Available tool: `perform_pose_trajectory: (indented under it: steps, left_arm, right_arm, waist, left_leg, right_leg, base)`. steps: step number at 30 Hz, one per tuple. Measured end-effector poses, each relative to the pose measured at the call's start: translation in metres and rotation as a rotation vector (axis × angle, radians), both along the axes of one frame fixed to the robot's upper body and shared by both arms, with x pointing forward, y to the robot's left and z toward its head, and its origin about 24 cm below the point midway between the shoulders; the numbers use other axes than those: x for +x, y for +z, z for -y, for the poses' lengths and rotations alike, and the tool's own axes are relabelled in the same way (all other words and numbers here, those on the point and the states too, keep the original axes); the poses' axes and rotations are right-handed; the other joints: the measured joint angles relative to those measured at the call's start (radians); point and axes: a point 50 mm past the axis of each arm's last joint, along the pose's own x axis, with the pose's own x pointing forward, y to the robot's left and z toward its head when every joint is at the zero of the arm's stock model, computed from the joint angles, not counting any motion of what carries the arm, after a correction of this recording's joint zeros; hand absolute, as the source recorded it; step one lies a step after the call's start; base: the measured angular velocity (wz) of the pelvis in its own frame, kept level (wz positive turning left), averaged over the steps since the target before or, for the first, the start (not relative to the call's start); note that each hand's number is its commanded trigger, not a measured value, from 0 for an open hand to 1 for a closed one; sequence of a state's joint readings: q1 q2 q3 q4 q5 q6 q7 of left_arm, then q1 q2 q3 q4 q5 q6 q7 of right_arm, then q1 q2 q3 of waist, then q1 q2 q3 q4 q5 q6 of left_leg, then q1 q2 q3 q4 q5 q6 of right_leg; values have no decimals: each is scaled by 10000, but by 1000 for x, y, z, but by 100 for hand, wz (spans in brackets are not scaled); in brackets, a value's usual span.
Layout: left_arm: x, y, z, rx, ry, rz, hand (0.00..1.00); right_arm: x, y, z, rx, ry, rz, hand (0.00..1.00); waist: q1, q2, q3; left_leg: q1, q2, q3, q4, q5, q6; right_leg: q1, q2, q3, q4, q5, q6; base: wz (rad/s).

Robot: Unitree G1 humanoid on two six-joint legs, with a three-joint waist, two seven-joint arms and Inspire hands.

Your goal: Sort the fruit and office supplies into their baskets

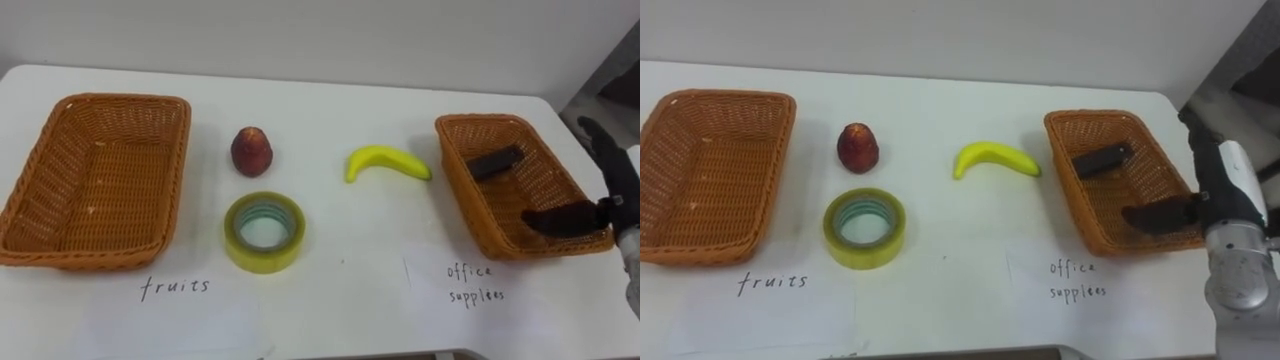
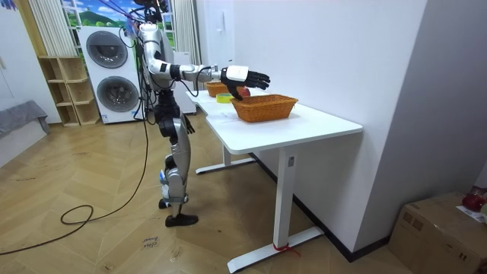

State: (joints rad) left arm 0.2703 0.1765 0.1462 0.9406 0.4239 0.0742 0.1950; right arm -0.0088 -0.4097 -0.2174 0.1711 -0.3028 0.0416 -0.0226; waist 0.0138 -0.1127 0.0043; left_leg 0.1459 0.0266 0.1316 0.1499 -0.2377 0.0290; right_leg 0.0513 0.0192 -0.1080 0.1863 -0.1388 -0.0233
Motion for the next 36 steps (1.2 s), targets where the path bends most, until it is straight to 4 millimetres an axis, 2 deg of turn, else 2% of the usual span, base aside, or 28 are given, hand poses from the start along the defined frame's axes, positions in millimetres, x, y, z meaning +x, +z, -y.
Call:
perform_pose_trajectory:
  steps: [8, 12, 18, 28, 31, 35, 36]
  left_arm:
    - [-1, 0, 0, 153, 41, 28, 0]
    - [-6, -2, 1, 192, 87, -229, 0]
    - [-3, -2, 1, 192, 21, -172, 0]
    - [-3, -2, 2, -11, 6, -288, 0]
    - [0, -3, 3, -135, -55, -293, 0]
    - [0, -3, 3, -65, -249, -370, 0]
    - [0, -3, 3, -26, -317, -448, 0]
  right_arm:
    - [3, 15, -6, 307, 88, 923, 0]
    - [6, 30, -12, 448, 247, 1678, 0]
    - [13, 51, -20, 511, 498, 2710, 0]
    - [14, 61, -24, 406, 678, 3071, 0]
    - [18, 62, -31, 452, 938, 3071, 0]
    - [23, 63, -44, 472, 1513, 3047, 0]
    - [24, 64, -46, 479, 1670, 3051, 0]
  waist:
    - [219, 34, -14]
    - [216, 16, -14]
    - [206, 17, -11]
    - [214, -79, -28]
    - [444, -87, -24]
    - [573, -80, -12]
    - [669, -121, -35]
  left_leg:
    - [59, 1, -4, 7, 1, 1]
    - [44, -4, -12, 21, 1, 2]
    - [8, -9, -13, 25, 1, 1]
    - [-143, -20, -244, 125, 2, 3]
    - [-137, -23, -237, 142, 3, 3]
    - [-164, -23, -292, 138, 2, 2]
    - [-176, -24, -303, 135, 1, 1]
  right_leg:
    - [54, -2, -9, 7, 0, 0]
    - [49, -14, -37, 17, 0, 0]
    - [9, -13, -36, 25, 0, 0]
    - [-6, -47, -234, 5, -1, 1]
    - [-9, -44, -216, 14, -1, 1]
    - [-8, -54, -311, 13, -1, 1]
    - [-12, -55, -319, 12, -1, 1]
  base:
    - [0]
    - [0]
    - [0]
    - [6]
    - [-1]
    - [4]
    - [0]
